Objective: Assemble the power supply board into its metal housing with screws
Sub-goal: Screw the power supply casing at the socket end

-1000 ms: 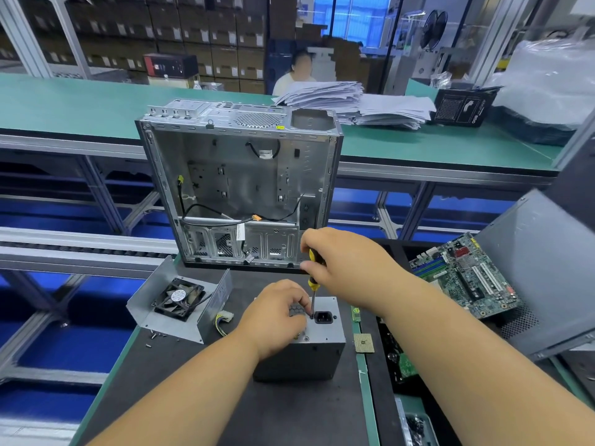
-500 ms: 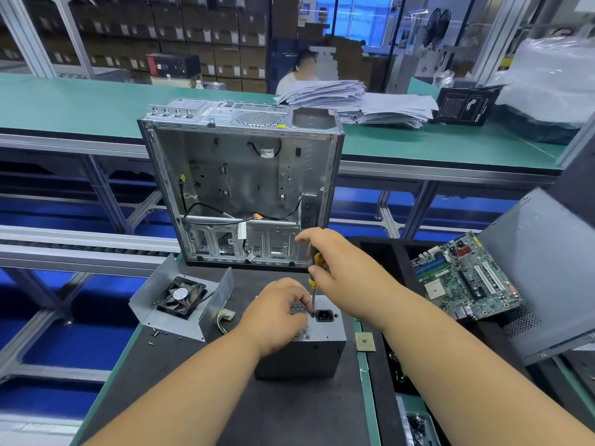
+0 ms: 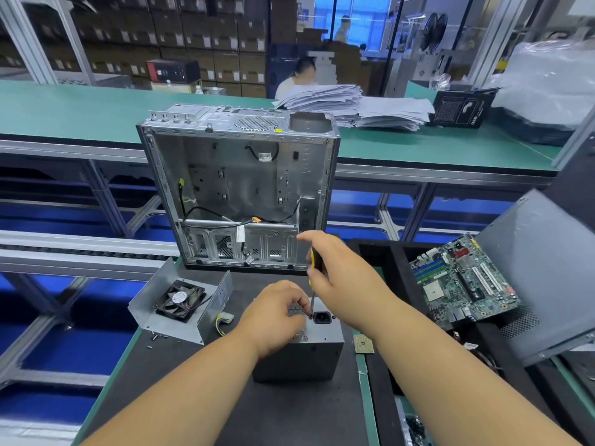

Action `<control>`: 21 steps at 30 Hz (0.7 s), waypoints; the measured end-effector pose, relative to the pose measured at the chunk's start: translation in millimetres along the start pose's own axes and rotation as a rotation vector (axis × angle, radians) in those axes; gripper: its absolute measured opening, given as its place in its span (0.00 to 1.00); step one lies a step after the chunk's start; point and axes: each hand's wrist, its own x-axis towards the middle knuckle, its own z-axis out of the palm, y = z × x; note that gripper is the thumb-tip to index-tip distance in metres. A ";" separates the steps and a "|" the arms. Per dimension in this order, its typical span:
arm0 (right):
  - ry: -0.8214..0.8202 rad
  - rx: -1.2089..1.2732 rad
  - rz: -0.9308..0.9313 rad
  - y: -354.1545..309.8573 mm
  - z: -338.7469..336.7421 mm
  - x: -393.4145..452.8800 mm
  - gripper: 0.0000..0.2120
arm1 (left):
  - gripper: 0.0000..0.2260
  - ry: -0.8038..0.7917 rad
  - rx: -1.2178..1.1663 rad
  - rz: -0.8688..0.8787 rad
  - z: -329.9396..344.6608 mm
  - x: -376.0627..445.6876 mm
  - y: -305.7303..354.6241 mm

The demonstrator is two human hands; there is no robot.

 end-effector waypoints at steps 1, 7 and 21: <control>-0.022 0.050 0.018 0.2 -1.0 0.2 0.25 | 0.12 0.000 -0.001 -0.001 0.0 0.5 0.4; 0.066 -0.040 -0.006 1.3 -2.0 -4.0 0.20 | 0.10 0.002 -0.020 -0.023 -0.1 0.2 2.1; 0.021 0.075 0.001 1.0 -4.0 -2.3 0.21 | 0.12 0.017 -0.026 -0.026 1.6 0.7 0.2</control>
